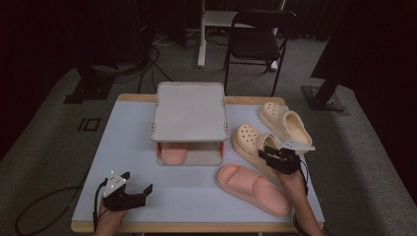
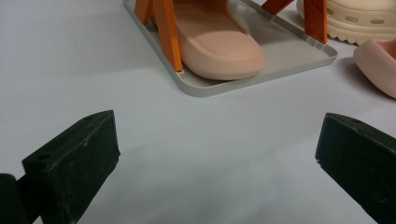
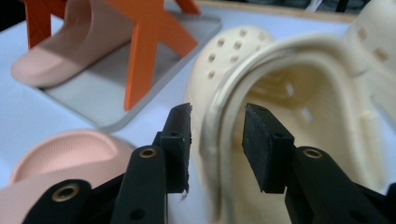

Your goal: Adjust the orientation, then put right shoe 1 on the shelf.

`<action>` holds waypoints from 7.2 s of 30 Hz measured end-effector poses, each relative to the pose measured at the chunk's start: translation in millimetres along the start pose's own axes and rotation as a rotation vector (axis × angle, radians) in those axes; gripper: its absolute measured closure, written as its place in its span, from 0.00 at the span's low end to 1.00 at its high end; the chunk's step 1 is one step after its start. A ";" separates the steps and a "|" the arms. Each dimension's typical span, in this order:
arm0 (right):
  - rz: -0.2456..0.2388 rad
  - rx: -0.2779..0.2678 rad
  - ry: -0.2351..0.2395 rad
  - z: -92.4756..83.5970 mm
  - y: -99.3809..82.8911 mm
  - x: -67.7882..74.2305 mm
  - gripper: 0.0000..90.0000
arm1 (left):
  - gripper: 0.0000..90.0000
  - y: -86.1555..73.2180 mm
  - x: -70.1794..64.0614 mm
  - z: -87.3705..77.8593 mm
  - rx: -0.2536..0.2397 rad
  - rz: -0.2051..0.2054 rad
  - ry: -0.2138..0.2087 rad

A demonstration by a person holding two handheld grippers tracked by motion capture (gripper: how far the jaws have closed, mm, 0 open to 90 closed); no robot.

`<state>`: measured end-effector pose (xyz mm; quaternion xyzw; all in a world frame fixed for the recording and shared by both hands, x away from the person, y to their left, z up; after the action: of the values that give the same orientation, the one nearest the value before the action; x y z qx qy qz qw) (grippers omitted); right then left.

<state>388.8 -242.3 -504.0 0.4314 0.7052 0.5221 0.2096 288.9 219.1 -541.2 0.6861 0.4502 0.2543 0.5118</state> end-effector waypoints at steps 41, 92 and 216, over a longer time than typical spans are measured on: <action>0.031 0.178 -0.125 19.5 -7.0 -61.6 0.86 | 0.00 -5.0 3.2 1.9 0.009 -0.009 -0.003; 0.130 -0.039 -0.165 -25.2 128.3 -11.6 0.87 | 0.00 -2.7 3.7 -4.0 -0.026 0.022 -0.006; 0.099 -0.048 -0.029 142.8 192.6 148.3 0.72 | 0.00 0.3 1.1 -10.6 -0.061 0.025 -0.068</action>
<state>490.4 -24.3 -356.8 0.4682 0.6672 0.5423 0.2041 281.0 225.0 -537.4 0.6839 0.4159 0.2508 0.5444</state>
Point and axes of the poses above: each handheld gripper's, and its own axes: z roughly forward along the jaws, y roughly out of its top, x roughly to its left, the point moved 7 cm from there along z, roughly forward along the jaws, and after that the axes turned 8 degrees about -x, right-handed, at the moved point
